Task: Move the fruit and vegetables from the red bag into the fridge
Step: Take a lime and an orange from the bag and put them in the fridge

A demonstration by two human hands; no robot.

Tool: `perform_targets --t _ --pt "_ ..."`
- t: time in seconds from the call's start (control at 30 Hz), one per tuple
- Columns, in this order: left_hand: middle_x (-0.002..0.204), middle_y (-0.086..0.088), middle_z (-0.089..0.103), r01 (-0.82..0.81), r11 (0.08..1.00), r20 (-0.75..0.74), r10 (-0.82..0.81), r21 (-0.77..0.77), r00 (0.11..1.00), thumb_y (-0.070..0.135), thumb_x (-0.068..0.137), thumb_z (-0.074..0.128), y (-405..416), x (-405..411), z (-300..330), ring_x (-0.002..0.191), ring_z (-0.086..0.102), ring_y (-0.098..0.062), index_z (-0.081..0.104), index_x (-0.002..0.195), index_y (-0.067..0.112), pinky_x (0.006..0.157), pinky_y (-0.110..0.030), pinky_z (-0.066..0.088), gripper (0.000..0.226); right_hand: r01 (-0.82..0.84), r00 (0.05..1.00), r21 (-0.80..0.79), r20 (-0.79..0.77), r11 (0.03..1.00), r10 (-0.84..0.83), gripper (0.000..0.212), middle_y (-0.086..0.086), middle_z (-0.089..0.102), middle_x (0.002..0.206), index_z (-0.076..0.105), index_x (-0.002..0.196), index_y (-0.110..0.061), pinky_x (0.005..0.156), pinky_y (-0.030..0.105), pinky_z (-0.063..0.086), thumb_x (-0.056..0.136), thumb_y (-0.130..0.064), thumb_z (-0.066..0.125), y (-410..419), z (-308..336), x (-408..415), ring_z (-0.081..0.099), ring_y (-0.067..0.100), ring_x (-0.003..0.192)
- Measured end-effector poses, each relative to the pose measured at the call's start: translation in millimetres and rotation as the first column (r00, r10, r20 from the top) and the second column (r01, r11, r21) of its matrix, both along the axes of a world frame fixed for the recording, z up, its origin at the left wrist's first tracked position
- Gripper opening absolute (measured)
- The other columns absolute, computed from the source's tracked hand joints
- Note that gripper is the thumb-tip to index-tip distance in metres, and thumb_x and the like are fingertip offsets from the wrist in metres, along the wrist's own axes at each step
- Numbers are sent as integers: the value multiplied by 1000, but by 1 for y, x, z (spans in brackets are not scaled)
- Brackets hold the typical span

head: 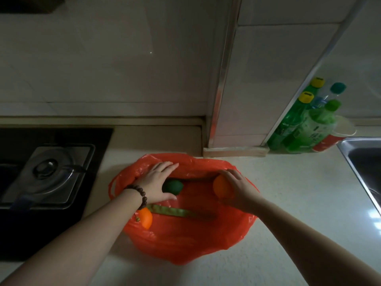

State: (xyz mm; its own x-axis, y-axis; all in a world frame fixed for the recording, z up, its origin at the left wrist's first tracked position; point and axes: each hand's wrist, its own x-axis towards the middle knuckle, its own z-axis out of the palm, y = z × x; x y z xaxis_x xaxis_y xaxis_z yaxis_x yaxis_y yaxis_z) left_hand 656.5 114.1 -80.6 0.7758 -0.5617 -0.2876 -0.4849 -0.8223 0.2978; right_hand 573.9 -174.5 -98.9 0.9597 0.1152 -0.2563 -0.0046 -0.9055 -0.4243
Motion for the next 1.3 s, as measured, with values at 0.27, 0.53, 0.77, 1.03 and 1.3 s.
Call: perform_targets --t 0.27,0.53,0.77,1.03,1.3 --pt "114 0 59 121 977 432 -32 -178 901 31 78 68 -12 -59 -27 111 51 -20 64 108 19 89 -41 50 33 -34 900 -198 420 980 116 65 13 44 141 46 133 -15 103 51 40 78 -41 70 25 17 -21 40 35 129" --pt "146 3 35 -163 986 272 167 -39 948 32 88 57 -27 -56 -41 136 25 -27 44 136 27 110 -44 30 51 -34 979 -182 193 983 69 79 4 24 153 22 147 -25 113 49 24 83 -41 64 19 3 -17 20 30 141" --pt "142 -1 35 -199 980 289 184 21 939 5 86 57 -25 -56 -45 128 32 -25 34 141 29 105 -39 37 64 44 985 -110 169 993 -25 80 3 22 152 21 146 -27 108 46 35 82 -28 69 20 1 -10 24 29 137" --pt "138 -2 39 -263 951 302 302 -163 904 28 89 60 -33 -70 2 117 45 -25 44 136 21 88 -35 51 50 97 962 -22 257 995 -88 81 4 34 147 27 144 -24 105 45 39 77 -42 71 34 25 -15 35 29 130" --pt "123 -4 52 -291 906 462 409 -307 787 31 76 71 1 -78 63 104 55 -25 54 123 19 72 -33 54 51 -1 907 132 417 991 -55 82 4 37 142 33 141 -20 101 42 41 73 -39 75 92 84 -4 37 27 127"
